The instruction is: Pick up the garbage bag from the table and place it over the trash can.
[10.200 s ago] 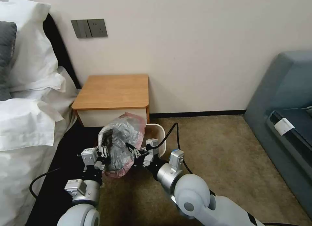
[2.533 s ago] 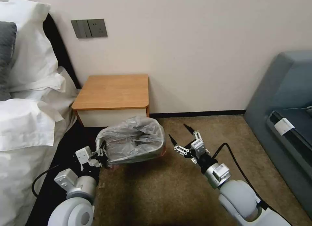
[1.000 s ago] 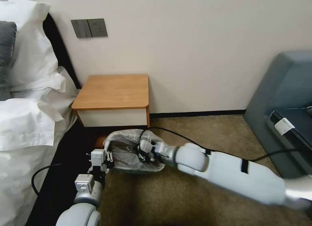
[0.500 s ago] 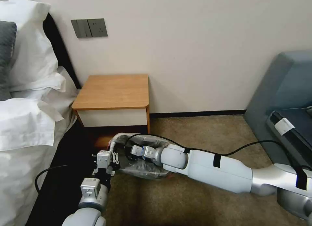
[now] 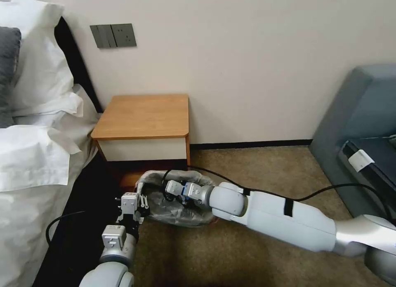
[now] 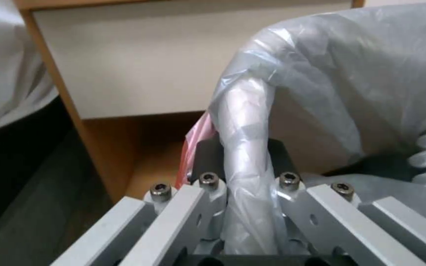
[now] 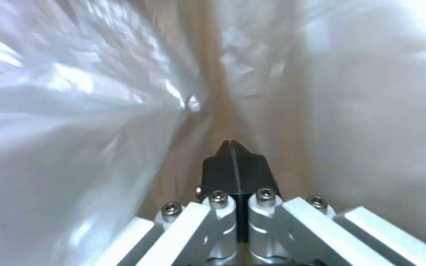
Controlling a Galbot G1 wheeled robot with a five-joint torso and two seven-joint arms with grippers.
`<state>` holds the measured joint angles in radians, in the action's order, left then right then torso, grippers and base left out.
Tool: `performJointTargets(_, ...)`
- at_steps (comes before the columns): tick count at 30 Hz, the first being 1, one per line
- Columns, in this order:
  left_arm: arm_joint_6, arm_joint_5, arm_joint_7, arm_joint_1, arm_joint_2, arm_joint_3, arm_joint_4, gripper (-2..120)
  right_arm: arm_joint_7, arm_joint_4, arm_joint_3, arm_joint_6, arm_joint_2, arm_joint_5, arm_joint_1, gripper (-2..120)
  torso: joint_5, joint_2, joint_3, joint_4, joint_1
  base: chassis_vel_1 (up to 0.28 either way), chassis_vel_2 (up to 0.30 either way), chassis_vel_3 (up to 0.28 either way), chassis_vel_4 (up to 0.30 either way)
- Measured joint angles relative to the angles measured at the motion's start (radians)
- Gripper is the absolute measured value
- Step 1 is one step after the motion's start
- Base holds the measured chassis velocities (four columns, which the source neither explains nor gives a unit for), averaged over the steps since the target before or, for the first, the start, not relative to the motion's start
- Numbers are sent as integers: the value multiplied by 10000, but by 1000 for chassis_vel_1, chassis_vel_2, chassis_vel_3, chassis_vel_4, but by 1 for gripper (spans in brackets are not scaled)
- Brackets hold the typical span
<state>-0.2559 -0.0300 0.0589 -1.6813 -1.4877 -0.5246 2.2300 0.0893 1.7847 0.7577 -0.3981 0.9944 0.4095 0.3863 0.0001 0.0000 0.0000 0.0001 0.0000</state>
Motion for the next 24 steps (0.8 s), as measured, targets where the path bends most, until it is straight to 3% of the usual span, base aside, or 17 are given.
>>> performJointTargets(9, -535, -1243, 219, 157, 33, -27, -201, 7, 132, 2123, -2610, 523, -1662, 4, 2321, 0, 2, 0, -1, -3, 0, 0, 0, 0, 0)
performJointTargets(11, -949, -1961, 293, 194, 87, 22, -158, 7, 137, 2819, -3975, 833, -2147, -16, 3530, 0, 1, 0, -1, -4, 0, 0, 0, 0, 0)
performJointTargets(13, -1144, -2235, 313, 199, 113, 40, -98, 7, 126, 2963, -4303, 929, -2247, -15, 3826, 0, 3, 0, -1, -3, 0, 0, 0, 0, 0)
performJointTargets(14, -1515, -2788, 372, 205, 164, 47, 32, 7, 115, 3260, -5111, 1138, -2365, -13, 4543, 0, -1, 0, -1, -3, 0, 0, 0, 0, 0)
performJointTargets(16, -1671, -3011, 404, 210, 186, 52, 85, 7, 121, 3404, -5536, 1209, -2372, -1, 4914, 0, 0, 0, -1, -2, 0, 0, 0, 0, 0)
performJointTargets(19, -2926, -4001, 522, 222, 318, 35, 393, 7, 103, 3893, -7917, 1400, -2054, 379, 6524, 8, -2, 1, -1, -2, 0, 0, 0, 0, 0)
performJointTargets(20, -2926, -4001, 522, 222, 318, 35, 393, 7, 103, 3893, -7917, 1400, -2054, 379, 6524, 8, -2, 1, -1, -2, 0, 0, 0, 0, 0)
performJointTargets(24, -3855, -4371, 507, 310, 453, 1, 439, 7, -196, 4030, -9678, 1515, -1193, 1186, 7837, 28, -1, 0, -1, -2, 0, 0, 0, 0, 0)
